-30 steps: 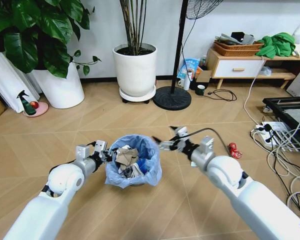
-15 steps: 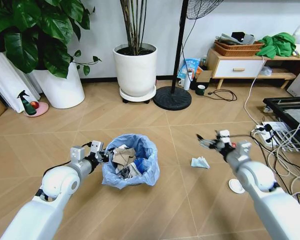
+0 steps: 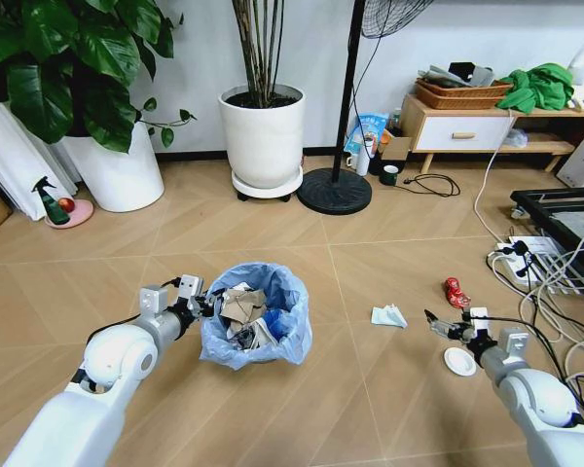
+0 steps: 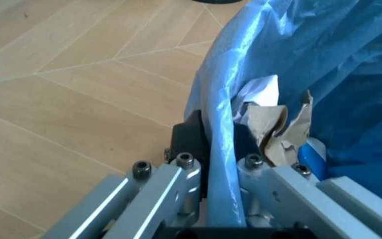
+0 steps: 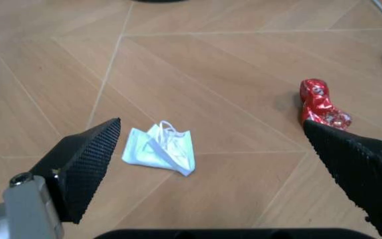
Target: Pick up the trash bin and place the garbage on the floor into it.
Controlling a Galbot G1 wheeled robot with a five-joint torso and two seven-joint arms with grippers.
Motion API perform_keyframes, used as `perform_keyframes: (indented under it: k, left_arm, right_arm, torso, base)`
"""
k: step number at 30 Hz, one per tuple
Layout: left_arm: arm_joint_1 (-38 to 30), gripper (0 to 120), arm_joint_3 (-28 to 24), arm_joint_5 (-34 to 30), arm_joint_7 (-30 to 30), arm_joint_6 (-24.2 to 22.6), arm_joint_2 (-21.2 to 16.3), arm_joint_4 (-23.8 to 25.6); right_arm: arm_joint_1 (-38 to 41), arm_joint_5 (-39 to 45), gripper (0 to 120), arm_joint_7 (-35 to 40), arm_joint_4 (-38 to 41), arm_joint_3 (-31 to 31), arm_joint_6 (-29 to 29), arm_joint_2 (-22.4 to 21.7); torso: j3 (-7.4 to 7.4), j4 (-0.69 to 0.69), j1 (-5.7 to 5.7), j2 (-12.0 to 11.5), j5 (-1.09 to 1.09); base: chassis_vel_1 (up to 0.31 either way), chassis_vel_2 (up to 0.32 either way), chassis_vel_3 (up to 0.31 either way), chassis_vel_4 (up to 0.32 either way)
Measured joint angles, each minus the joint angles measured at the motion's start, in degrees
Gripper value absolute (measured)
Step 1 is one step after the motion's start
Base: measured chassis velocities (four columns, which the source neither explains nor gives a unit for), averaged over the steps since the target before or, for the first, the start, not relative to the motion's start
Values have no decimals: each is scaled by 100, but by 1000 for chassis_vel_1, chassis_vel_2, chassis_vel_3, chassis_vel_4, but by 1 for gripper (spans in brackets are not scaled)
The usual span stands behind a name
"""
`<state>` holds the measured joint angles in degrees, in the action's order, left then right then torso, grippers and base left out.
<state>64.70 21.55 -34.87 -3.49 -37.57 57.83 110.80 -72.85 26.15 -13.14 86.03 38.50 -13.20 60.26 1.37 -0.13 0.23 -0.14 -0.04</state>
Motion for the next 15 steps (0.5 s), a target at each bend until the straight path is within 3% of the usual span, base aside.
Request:
perform_keyframes:
  k: [11, 15]
  left_arm:
    - [26, 1, -23, 34, 18, 0, -13, 11]
    - [9, 1, -50, -8, 72, -11, -38, 12]
  right_arm:
    - [954, -341, 100, -507, -1172, -772, 227, -132]
    - [1585, -571, 100, -600, -1995, -1229, 285, 17]
  torso:
    - [0, 0, 0, 0, -2]
    - [1, 1, 0, 0, 0]
  base:
    - [0, 0, 0, 0]
    - [0, 0, 0, 0]
